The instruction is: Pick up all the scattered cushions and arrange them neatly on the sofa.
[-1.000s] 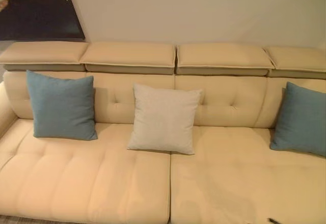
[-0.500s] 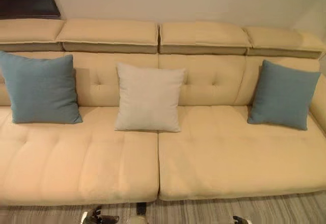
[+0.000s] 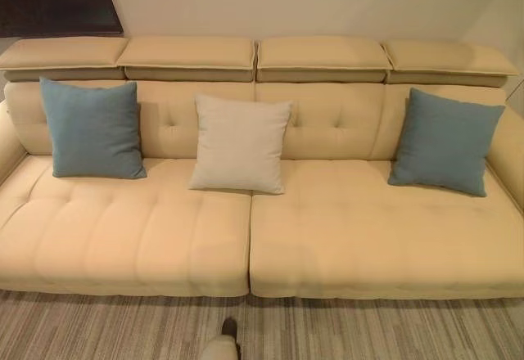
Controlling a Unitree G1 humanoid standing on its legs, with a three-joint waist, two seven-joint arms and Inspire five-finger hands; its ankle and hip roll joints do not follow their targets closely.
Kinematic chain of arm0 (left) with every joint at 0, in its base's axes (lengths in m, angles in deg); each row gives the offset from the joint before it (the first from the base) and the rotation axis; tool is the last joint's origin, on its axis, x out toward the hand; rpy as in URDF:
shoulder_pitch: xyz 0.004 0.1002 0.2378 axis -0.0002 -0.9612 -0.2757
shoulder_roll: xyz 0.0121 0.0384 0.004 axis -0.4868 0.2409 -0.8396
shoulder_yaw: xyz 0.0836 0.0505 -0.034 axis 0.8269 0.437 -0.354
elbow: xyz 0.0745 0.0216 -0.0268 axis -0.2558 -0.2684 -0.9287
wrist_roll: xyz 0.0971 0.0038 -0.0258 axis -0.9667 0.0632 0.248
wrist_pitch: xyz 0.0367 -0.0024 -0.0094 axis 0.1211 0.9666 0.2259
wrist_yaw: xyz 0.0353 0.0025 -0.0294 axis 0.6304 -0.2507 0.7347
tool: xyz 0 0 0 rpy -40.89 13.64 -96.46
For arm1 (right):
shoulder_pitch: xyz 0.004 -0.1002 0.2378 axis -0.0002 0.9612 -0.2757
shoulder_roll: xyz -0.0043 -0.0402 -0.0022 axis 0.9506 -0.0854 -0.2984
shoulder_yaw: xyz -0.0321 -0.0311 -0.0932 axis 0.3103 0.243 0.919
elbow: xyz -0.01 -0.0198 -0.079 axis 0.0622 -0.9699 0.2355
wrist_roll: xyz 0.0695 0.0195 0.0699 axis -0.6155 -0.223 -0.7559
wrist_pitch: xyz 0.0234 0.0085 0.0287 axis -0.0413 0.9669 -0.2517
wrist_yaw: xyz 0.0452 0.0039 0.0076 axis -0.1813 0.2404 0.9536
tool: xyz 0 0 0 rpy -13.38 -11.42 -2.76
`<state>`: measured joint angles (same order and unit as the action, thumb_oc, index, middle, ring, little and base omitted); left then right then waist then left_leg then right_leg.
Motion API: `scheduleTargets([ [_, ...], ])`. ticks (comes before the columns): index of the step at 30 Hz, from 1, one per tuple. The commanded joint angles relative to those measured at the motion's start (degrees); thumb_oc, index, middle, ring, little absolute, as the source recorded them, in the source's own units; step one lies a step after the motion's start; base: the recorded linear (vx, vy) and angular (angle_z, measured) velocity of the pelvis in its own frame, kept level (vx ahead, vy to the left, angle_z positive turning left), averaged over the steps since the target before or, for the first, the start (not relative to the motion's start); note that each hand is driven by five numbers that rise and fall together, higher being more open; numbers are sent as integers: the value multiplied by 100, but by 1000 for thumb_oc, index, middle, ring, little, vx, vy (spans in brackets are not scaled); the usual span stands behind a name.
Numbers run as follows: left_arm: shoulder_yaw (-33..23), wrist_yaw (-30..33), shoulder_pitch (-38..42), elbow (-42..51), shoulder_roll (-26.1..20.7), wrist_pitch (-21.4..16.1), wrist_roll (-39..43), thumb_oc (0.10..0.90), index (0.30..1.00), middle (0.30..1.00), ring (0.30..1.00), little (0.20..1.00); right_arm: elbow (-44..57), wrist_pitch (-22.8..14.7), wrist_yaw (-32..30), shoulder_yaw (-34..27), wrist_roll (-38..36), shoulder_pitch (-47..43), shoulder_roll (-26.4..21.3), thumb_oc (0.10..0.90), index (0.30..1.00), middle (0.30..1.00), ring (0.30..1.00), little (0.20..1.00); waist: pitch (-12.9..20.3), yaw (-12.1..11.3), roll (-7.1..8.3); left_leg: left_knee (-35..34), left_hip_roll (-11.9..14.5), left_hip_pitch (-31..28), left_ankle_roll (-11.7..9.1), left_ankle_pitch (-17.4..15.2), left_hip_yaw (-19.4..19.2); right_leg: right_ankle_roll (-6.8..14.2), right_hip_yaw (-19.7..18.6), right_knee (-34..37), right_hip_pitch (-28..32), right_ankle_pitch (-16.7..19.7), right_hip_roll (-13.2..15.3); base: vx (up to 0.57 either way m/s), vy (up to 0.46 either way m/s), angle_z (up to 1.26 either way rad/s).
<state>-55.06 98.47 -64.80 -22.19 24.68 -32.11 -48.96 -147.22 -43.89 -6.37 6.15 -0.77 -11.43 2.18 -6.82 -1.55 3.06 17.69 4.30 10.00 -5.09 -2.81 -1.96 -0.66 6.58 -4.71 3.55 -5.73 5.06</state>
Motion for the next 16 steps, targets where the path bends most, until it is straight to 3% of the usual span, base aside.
scheduleTargets([
  [1, 103, 117, 419, 96, -158, -29, -181, 800, 900, 900, 900, 900, 211, -96, -17, -210, -51, -429, -33, 800, 900, 900, 900, 900, 141, 63, -83, -1191, -190, -910, 140, -344, 557, 503, -65, -82, -610, 90, -171, -110, 133, 10],
  [5, 291, 91, 533, 153, -284, 2, -462, 800, 900, 900, 900, 900, 474, -85, 16, -113, 88, -587, -164, 800, 900, 900, 900, 900, 366, 126, -75, -1746, -341, -1035, 226, -246, 633, 587, 34, 14, -592, 170, -84, -64, 85, 21],
  [12, 540, 111, 659, 108, -362, 58, -1026, 800, 900, 900, 900, 900, 349, -80, 45, -133, 104, -967, -432, 800, 900, 900, 900, 900, 441, 149, -116, -1971, -416, -1138, 340, -171, 486, 689, -35, 98, -591, 290, 7, -43, 71, 0],
  [16, 516, 128, 654, 109, -293, 65, -941, 800, 900, 900, 900, 900, 165, -83, -17, -368, -176, -915, -315, 800, 900, 900, 900, 900, 505, 184, -143, -1992, -445, -1216, 386, -185, 444, 688, -109, 195, -481, 295, 3, 17, 45, -8],
])
